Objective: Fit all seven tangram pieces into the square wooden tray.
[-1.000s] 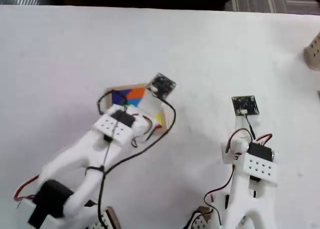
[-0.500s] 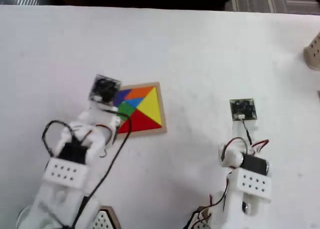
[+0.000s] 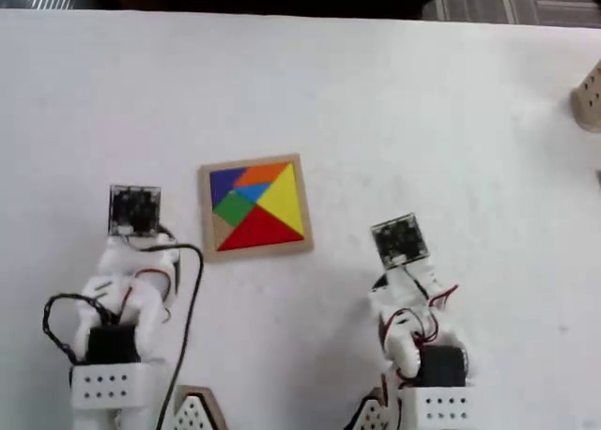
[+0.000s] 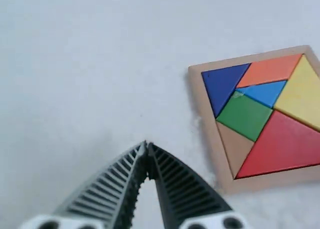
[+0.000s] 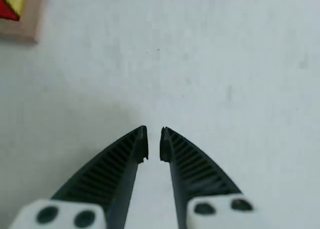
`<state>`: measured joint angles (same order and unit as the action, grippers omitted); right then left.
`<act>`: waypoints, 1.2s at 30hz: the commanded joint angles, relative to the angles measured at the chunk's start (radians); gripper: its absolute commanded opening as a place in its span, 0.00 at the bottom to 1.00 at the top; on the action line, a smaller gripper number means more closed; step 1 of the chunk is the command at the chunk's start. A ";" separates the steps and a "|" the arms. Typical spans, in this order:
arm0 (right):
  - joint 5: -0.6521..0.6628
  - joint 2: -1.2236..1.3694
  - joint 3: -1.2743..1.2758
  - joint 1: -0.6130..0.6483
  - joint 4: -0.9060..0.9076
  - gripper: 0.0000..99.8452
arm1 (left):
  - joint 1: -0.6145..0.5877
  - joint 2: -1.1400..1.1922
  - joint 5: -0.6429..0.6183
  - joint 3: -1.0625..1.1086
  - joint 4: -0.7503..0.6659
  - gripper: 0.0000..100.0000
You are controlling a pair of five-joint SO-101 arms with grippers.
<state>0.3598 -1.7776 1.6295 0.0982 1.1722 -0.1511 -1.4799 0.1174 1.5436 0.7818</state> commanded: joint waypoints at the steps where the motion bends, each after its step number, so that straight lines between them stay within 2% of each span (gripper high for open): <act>1: -0.005 0.005 0.000 0.056 0.030 0.09 | -0.058 -0.232 0.000 0.031 0.181 0.02; 4: -0.005 0.001 0.006 0.062 0.059 0.09 | -0.061 -0.369 0.002 0.075 0.293 0.02; 10: -0.006 0.001 0.058 0.053 0.085 0.09 | -0.061 -0.331 0.160 0.150 0.319 0.02; 15: -0.008 0.001 0.061 0.039 0.081 0.09 | -0.061 -0.332 0.204 0.150 0.497 0.02; 36: -0.008 0.001 0.061 0.039 0.081 0.09 | -0.061 -0.332 0.204 0.150 0.499 0.02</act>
<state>0.3583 -1.7745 1.6817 0.1442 1.2612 -0.2033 -1.8098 0.3138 1.6955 1.2743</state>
